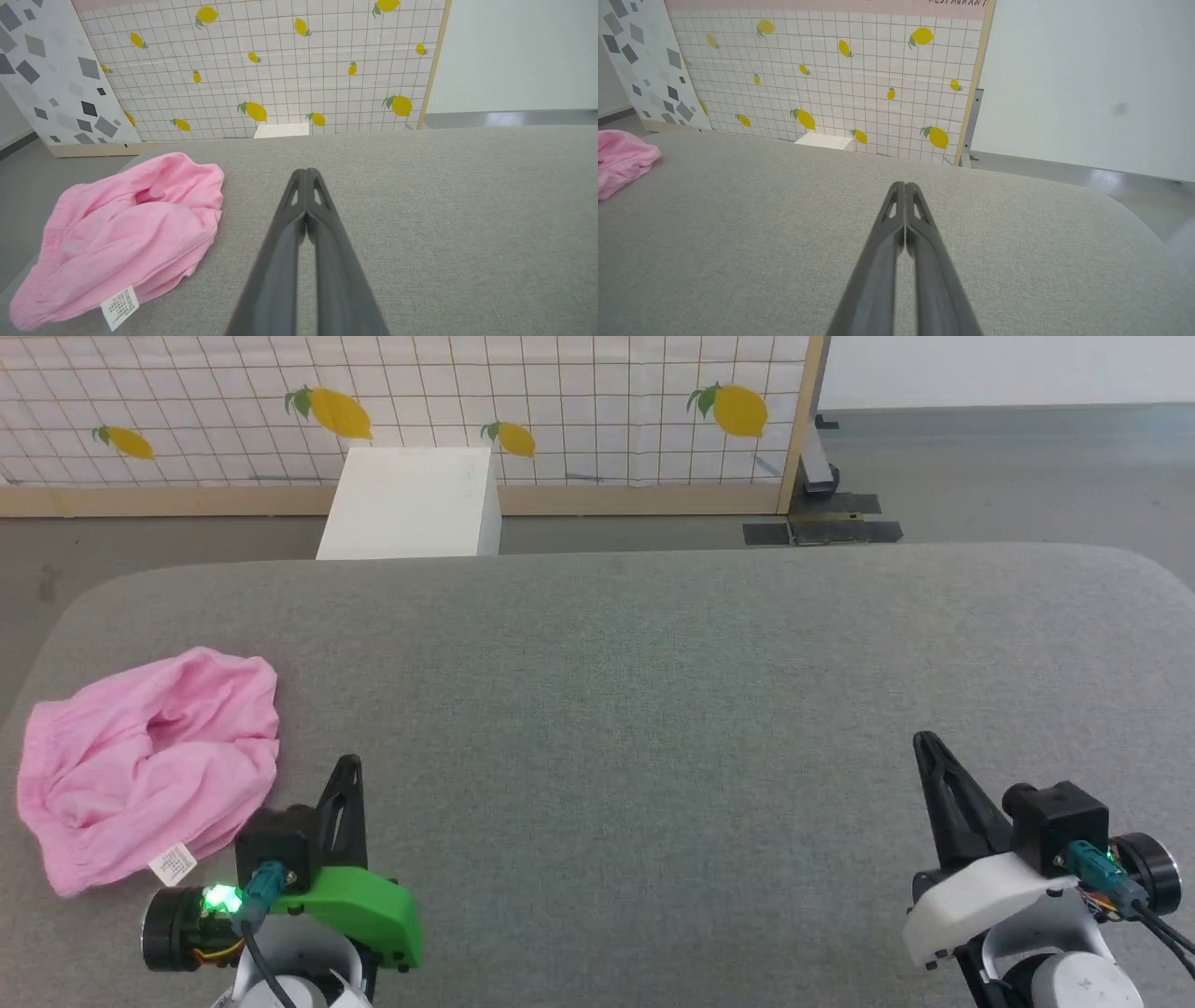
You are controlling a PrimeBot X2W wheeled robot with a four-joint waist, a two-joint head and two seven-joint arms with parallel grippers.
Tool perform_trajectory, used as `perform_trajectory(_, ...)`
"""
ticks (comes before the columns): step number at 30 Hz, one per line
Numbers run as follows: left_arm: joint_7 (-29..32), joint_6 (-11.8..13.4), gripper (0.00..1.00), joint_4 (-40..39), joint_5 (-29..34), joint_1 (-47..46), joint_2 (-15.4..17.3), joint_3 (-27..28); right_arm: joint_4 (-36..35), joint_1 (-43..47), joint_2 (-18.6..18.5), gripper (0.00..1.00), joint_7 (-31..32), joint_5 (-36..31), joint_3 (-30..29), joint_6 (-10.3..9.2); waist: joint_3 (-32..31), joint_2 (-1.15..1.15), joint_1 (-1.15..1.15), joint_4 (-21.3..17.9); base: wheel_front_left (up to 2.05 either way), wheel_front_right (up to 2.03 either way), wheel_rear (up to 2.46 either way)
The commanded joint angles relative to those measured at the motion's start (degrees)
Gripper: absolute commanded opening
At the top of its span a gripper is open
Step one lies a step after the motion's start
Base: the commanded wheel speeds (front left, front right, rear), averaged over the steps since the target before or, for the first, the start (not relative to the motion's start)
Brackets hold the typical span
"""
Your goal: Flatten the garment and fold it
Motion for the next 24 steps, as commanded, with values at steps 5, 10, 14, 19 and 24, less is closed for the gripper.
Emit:
perform_trajectory(5,0.08,-0.06,0.0,-0.13,0.59,0.65,-0.3,0.19,-0.28,0.84,0.02,0.0,-0.01,-0.37,0.08,-0.09,0.0,0.0,0.0,0.0,0.0,0.0,0.0)
perform_trajectory(10,0.08,-0.06,0.0,-0.13,0.59,0.65,-0.3,0.19,-0.28,0.84,0.02,0.0,-0.01,-0.37,0.08,-0.09,0.0,0.0,0.0,0.0,0.0,0.0,0.0)
perform_trajectory(14,0.08,-0.06,0.0,-0.13,0.59,0.65,-0.3,0.19,-0.28,0.84,0.02,0.0,-0.01,-0.37,0.08,-0.09,0.0,0.0,0.0,0.0,0.0,0.0,0.0)
perform_trajectory(19,-0.02,0.0,1.0,0.02,-0.09,-0.02,0.02,-0.21,0.06,0.0,0.0,1.0,-0.02,0.04,-0.07,0.0,0.0,0.0,0.0,0.0,0.0,0.0,0.0)
perform_trajectory(24,-0.52,-0.06,1.0,0.5,-0.49,-0.05,0.01,-0.47,0.52,0.23,0.0,1.0,-0.55,0.77,-0.18,0.0,0.0,0.0,0.0,0.0,0.0,0.0,0.0)
